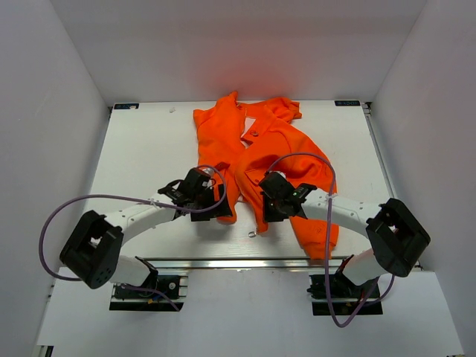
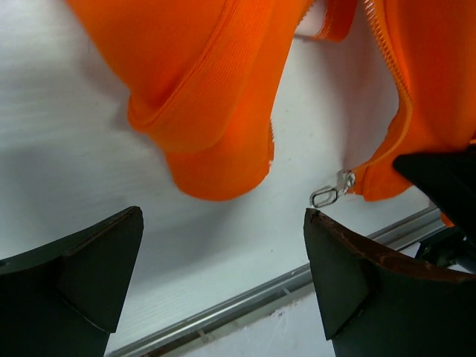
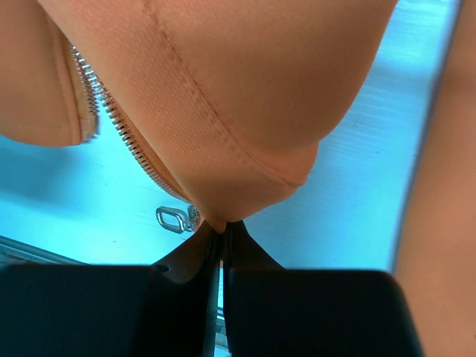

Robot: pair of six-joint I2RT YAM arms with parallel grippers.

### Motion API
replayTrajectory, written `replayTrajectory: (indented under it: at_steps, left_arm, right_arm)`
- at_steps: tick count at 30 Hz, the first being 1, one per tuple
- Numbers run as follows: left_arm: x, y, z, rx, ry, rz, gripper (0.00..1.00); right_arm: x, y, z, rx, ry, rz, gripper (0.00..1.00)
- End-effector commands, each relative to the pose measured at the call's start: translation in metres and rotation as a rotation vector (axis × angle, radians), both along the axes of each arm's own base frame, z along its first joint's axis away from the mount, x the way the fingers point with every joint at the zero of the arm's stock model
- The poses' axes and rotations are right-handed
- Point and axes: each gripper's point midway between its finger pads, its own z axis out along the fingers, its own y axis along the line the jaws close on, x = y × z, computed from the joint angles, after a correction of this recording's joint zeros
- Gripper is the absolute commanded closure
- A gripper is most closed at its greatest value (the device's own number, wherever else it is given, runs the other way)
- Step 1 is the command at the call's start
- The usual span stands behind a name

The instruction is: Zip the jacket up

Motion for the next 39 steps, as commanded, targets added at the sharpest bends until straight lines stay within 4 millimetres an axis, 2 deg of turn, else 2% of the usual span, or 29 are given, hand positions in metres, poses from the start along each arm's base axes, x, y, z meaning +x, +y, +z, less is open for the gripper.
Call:
replayTrajectory:
  at_steps: [1, 3, 7, 14, 18, 21, 25, 26, 28, 30, 31, 34, 39]
  left_arm:
    - [0.020, -0.022, 0.011, -0.049, -0.063, -0.023, 0.02]
    - [0.020, -0.026, 0.005, -0.043, -0.052, -0.033, 0.02]
    - [0.024, -0.028, -0.006, -0.027, -0.037, -0.031, 0.12]
    - [0.023, -0.026, -0.023, 0.010, -0.009, -0.018, 0.38]
    - [0.026, -0.022, -0.030, 0.039, 0.000, 0.009, 0.38]
    - [0.028, -0.020, -0.034, 0.056, 0.006, 0.025, 0.33]
    - [0.027, -0.017, -0.043, 0.098, 0.025, 0.040, 0.34]
    - [0.027, -0.016, -0.045, 0.106, 0.029, 0.043, 0.38]
    - [0.026, -0.013, -0.050, 0.129, 0.043, 0.063, 0.56]
    - [0.024, -0.010, -0.052, 0.135, 0.048, 0.074, 0.76]
    - [0.024, -0.011, -0.050, 0.127, 0.043, 0.074, 0.82]
    - [0.022, -0.013, -0.048, 0.106, 0.038, 0.065, 0.93]
    - [0.018, -0.017, -0.040, 0.063, 0.022, 0.042, 0.97]
  right_arm:
    - [-0.004, 0.003, 0.003, 0.035, 0.009, 0.025, 1.00]
    - [-0.005, 0.004, 0.003, 0.044, 0.012, 0.028, 1.00]
    - [-0.006, 0.004, 0.002, 0.050, 0.019, 0.030, 1.00]
    - [-0.008, 0.004, -0.005, 0.055, 0.050, 0.030, 1.00]
    - [-0.011, 0.003, -0.006, 0.057, 0.062, 0.028, 1.00]
    - [-0.013, 0.001, -0.009, 0.053, 0.073, 0.026, 1.00]
    - [-0.019, 0.005, -0.014, 0.070, 0.108, 0.041, 1.00]
    - [-0.021, 0.007, -0.014, 0.080, 0.119, 0.050, 1.00]
    - [-0.024, 0.011, -0.012, 0.104, 0.128, 0.061, 1.00]
    - [-0.024, 0.011, -0.011, 0.116, 0.123, 0.060, 0.92]
    - [-0.024, 0.011, -0.009, 0.122, 0.115, 0.061, 0.79]
    - [-0.025, 0.009, -0.010, 0.123, 0.117, 0.059, 0.59]
    - [-0.032, 0.012, -0.014, 0.151, 0.139, 0.072, 0.54]
